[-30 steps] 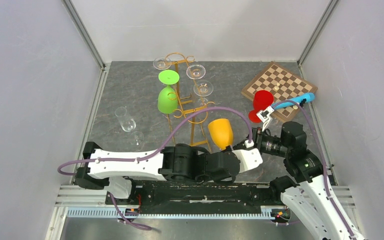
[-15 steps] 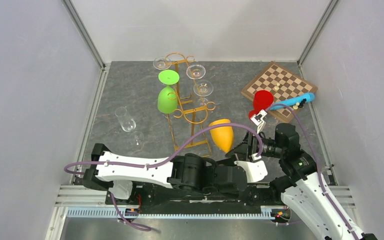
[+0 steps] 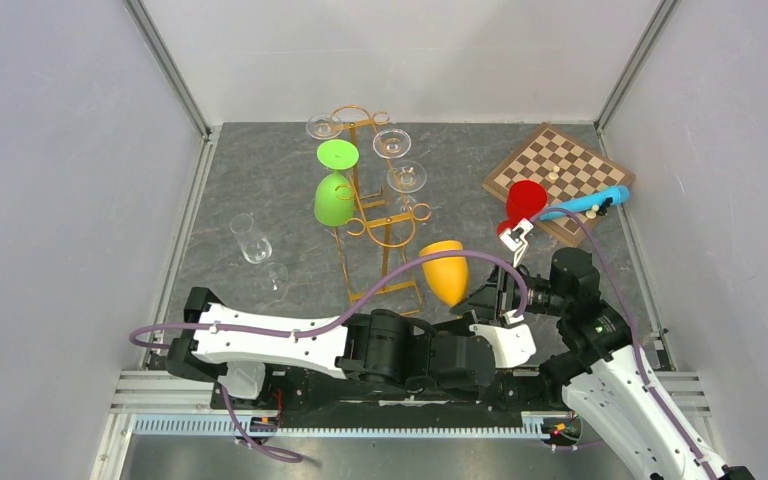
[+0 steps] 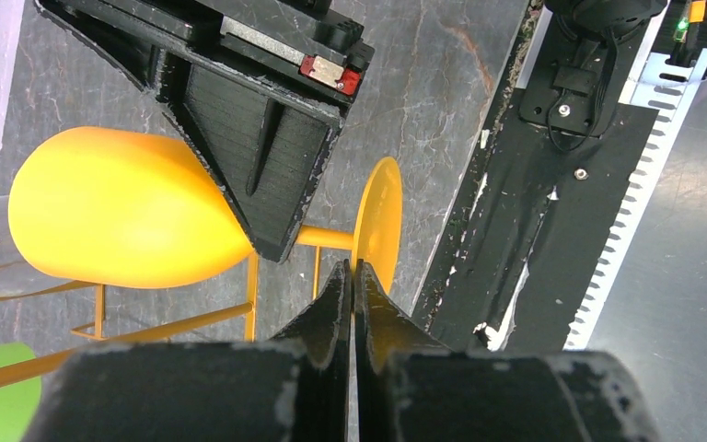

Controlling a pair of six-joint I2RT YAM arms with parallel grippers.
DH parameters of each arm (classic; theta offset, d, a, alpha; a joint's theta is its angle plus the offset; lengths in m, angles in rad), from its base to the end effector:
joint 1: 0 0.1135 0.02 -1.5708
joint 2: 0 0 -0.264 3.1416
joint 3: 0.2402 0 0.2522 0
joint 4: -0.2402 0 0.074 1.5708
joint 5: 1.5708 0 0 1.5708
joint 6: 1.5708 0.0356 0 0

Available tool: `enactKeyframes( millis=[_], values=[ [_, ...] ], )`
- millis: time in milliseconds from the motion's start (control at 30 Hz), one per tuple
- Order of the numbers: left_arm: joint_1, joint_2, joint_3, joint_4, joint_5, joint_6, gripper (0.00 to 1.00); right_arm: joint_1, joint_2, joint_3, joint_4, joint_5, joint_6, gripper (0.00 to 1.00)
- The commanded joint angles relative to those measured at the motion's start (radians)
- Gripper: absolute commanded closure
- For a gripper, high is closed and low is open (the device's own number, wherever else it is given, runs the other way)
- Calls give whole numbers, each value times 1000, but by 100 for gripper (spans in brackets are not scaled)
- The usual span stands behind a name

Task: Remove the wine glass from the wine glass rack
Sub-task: Place the wine glass at the center of the board.

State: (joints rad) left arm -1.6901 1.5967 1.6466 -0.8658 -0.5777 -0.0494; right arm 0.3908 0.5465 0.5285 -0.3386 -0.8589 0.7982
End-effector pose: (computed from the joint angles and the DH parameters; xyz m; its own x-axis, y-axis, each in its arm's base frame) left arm -0.0211 -0.3395 0.3739 0.0433 0.7089 -0.7040 0.8795 0.3072 0.3634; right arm 0.1114 0.0750 0.2723 -0.8733 0.1462 -0.4648 -0.4004 0.3282 0.8555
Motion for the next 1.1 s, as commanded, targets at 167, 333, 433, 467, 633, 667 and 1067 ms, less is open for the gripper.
enactKeyframes(
  millis=[167, 333, 433, 467, 633, 667, 1067],
  values=[
    [-16, -6, 16, 74, -60, 48, 98, 3, -7, -21, 56, 20, 30, 84],
    [-17, 4, 15, 76, -76, 82, 98, 6, -7, -21, 72, 19, 43, 100],
    [-17, 12, 15, 76, -85, 83, 98, 7, -9, -18, 74, 21, 42, 100],
    [-17, 14, 13, 76, -88, 84, 98, 8, -9, -18, 74, 24, 42, 100],
    [-16, 18, 7, 70, -92, 76, 98, 7, -14, -8, 68, 37, 33, 100],
    [-16, 21, 10, 64, -88, 72, 98, 7, -13, -3, 64, 39, 28, 100],
    [-17, 28, 2, 45, -69, 26, 66, 8, 16, 72, 45, 43, -13, 100]
  ],
)
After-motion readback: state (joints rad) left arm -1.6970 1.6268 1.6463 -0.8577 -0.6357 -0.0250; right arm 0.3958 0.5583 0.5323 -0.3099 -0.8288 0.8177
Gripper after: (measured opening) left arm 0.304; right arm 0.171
